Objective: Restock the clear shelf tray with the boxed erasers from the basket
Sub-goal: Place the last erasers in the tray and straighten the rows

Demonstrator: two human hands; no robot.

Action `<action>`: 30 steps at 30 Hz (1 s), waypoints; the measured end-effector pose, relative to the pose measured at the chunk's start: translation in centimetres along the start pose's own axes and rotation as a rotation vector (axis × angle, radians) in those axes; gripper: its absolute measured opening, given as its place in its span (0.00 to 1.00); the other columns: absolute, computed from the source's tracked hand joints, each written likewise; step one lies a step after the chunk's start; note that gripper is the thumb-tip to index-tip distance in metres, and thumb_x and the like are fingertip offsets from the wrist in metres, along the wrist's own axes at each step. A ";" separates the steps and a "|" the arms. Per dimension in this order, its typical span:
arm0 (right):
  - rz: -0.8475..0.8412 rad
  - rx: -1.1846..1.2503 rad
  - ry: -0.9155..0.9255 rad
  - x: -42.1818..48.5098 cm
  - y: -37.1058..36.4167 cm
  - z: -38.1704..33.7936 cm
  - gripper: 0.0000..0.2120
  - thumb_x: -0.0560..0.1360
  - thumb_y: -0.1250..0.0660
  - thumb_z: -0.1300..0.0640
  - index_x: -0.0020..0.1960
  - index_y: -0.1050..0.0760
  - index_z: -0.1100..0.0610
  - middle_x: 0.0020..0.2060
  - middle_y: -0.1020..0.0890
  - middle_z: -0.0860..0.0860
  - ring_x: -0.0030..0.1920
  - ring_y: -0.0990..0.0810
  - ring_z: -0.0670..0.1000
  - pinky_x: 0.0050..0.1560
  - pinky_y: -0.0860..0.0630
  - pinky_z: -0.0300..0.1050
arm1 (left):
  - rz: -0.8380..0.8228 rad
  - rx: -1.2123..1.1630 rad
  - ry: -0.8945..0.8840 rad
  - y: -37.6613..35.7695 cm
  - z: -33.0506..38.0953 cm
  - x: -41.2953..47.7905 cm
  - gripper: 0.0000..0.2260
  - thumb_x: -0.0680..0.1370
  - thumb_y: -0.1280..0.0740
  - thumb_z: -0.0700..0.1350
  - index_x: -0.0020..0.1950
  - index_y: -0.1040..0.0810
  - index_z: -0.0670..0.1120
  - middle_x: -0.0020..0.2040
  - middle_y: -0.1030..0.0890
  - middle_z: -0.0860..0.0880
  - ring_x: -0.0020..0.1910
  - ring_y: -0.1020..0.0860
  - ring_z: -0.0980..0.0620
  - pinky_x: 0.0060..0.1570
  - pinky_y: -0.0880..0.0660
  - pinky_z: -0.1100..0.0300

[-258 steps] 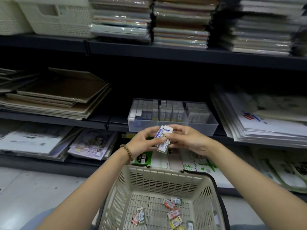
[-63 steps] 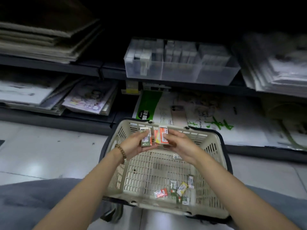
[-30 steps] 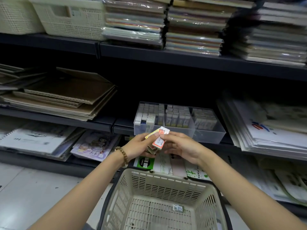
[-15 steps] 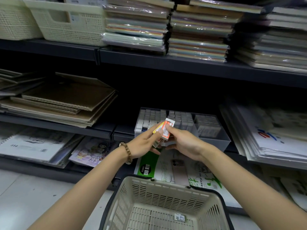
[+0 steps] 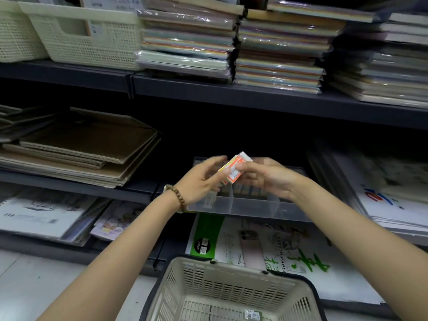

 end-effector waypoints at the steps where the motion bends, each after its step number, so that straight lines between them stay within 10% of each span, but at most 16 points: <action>1: 0.030 -0.036 0.034 0.3 0.4 -0.2 0.16 0.73 0.31 0.61 0.59 0.25 0.62 0.52 0.17 0.57 0.53 0.18 0.54 0.57 0.22 0.46 | 0.073 0.029 -0.010 0.5 -0.3 0.2 0.24 0.78 0.42 0.51 0.72 0.36 0.45 0.63 0.25 0.47 0.58 0.24 0.53 0.53 0.23 0.62; 4: 0.113 -0.184 0.083 1.1 1.6 -0.4 0.18 0.69 0.27 0.61 0.58 0.25 0.59 0.52 0.17 0.54 0.51 0.17 0.51 0.53 0.20 0.46 | 0.180 0.262 -0.043 1.9 -2.0 0.0 0.22 0.79 0.41 0.51 0.71 0.34 0.44 0.64 0.27 0.50 0.62 0.29 0.57 0.55 0.32 0.76; 10: 0.107 -0.482 0.063 3.0 2.1 0.4 0.27 0.68 0.25 0.56 0.64 0.29 0.56 0.55 0.21 0.51 0.55 0.20 0.47 0.58 0.23 0.42 | 0.047 0.613 -0.001 1.5 -6.6 -1.1 0.24 0.77 0.36 0.54 0.71 0.33 0.49 0.72 0.33 0.51 0.74 0.42 0.51 0.72 0.44 0.53; 30: 0.013 -0.823 0.203 5.8 0.5 3.0 0.31 0.68 0.25 0.52 0.68 0.32 0.56 0.63 0.25 0.51 0.61 0.26 0.48 0.64 0.28 0.43 | 0.060 0.678 -0.074 1.3 -7.5 -1.2 0.27 0.76 0.36 0.57 0.72 0.35 0.50 0.73 0.34 0.52 0.74 0.44 0.53 0.72 0.48 0.55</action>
Point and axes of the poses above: each hand's wrist, its own x-axis towards the middle knuckle, its own y-axis out of the back of the hand, z = x × y, the point moved 3 cm from there along x, towards the middle knuckle
